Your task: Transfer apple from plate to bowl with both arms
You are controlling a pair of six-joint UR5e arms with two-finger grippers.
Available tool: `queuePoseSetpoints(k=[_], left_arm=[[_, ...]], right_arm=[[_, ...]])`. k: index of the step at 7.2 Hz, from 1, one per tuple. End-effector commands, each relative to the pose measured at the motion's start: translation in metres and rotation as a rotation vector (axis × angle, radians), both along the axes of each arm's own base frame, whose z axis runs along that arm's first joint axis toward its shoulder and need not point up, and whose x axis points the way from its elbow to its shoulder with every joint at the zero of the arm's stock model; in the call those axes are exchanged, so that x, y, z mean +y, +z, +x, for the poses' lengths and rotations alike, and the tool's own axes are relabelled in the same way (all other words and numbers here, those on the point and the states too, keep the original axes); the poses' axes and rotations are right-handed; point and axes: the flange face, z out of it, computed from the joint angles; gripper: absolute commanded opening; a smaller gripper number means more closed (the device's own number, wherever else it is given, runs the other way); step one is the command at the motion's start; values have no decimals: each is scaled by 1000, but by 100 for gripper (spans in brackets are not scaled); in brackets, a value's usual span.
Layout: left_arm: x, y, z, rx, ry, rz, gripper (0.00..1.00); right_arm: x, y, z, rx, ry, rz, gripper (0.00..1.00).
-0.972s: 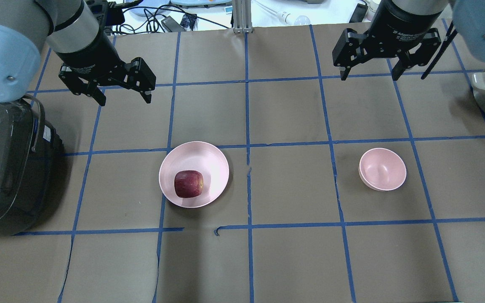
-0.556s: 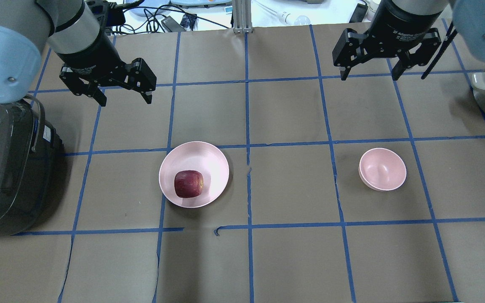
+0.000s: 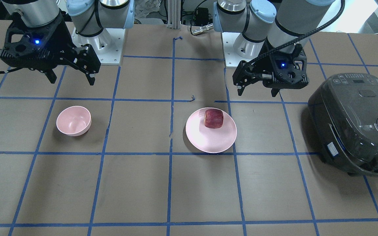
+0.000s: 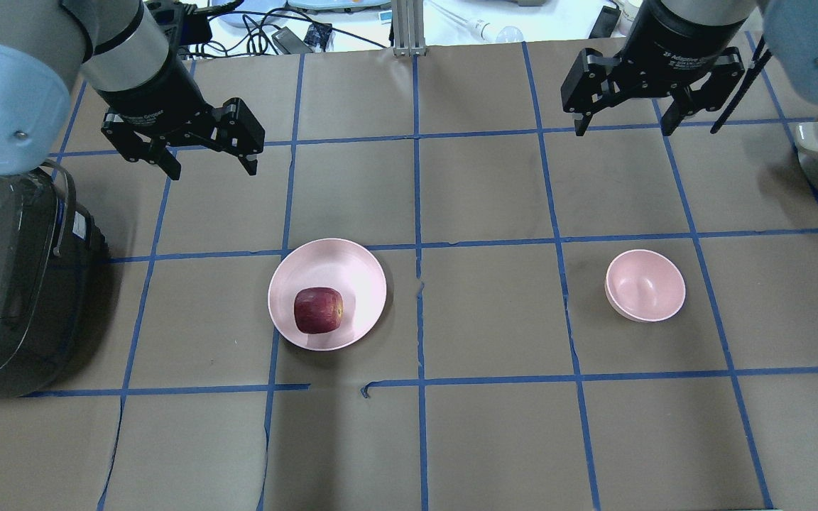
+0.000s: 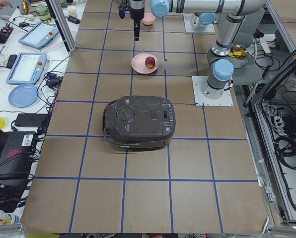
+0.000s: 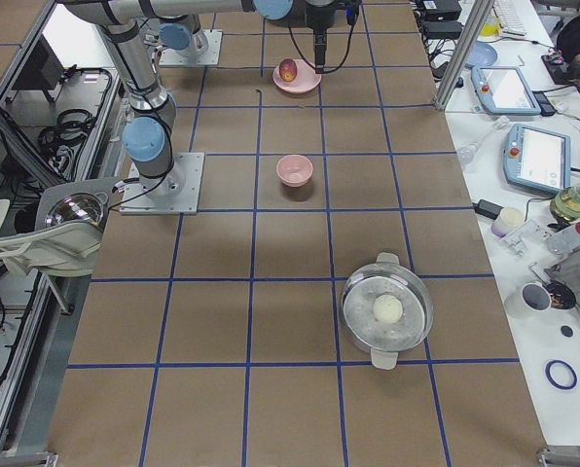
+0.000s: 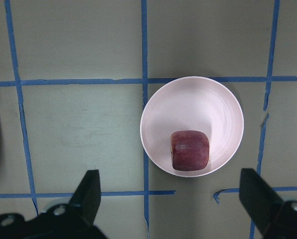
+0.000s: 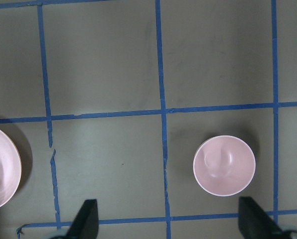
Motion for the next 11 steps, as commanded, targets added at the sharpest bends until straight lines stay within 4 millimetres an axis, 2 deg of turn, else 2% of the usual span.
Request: queuePoseSetpoints(k=[1,3,11], left_arm=[[-3,2,3,2,5,-19,100],[-9,1,2,5,5,-46,100],[-7,-3,1,1,2,-41,100]], right_arm=[[0,0,0,1,2,0,100],[0,0,1,-3,3,-2,100],[3,4,0,1,8,-9,100]])
